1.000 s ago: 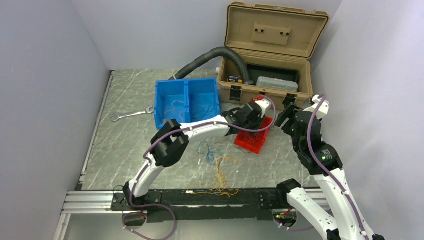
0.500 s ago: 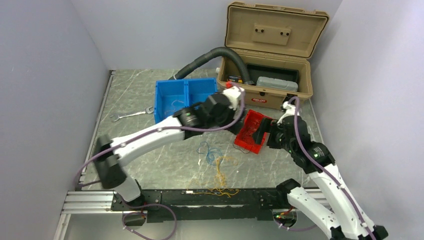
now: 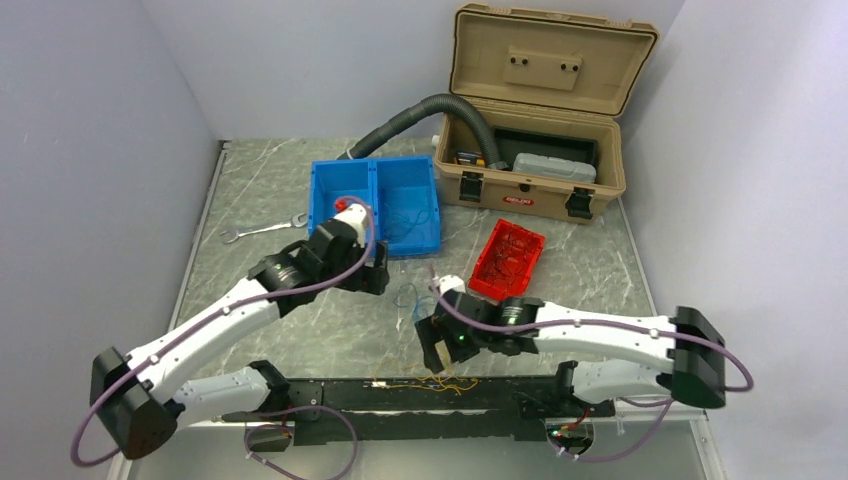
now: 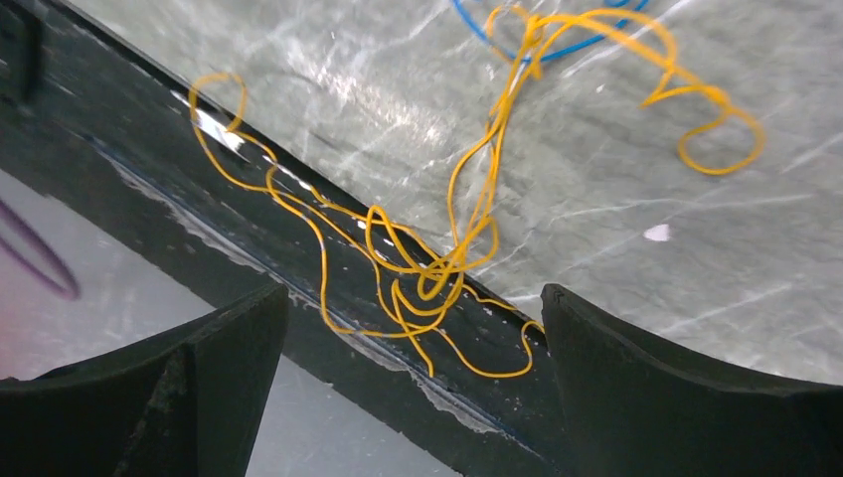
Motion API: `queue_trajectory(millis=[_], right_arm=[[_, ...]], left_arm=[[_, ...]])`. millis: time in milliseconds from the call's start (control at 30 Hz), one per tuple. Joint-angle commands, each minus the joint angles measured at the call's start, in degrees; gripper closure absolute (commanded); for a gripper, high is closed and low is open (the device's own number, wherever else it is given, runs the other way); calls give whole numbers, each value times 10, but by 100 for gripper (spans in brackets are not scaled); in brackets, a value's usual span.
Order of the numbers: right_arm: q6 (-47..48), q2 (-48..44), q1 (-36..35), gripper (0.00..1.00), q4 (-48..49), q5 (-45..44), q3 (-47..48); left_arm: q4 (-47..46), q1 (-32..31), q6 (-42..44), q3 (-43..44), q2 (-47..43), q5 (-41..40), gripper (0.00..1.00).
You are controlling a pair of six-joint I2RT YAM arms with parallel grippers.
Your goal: Untangle the cables
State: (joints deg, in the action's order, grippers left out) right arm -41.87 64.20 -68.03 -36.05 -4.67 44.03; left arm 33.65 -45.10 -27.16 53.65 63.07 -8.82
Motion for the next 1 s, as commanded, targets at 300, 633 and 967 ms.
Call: queue_trajectory(millis=[300,633,967], right_arm=[[54,169,-52,0,105,-2,8],[60,154,-55,100,2,-50,97],[130,80,-26,100,-209,-6,397]], left_arm=[[15,84,-1,-26,-82,54,1],[20,116,13,-41,-106,61,1],[-29,126,-6,-66,-85,114,1]])
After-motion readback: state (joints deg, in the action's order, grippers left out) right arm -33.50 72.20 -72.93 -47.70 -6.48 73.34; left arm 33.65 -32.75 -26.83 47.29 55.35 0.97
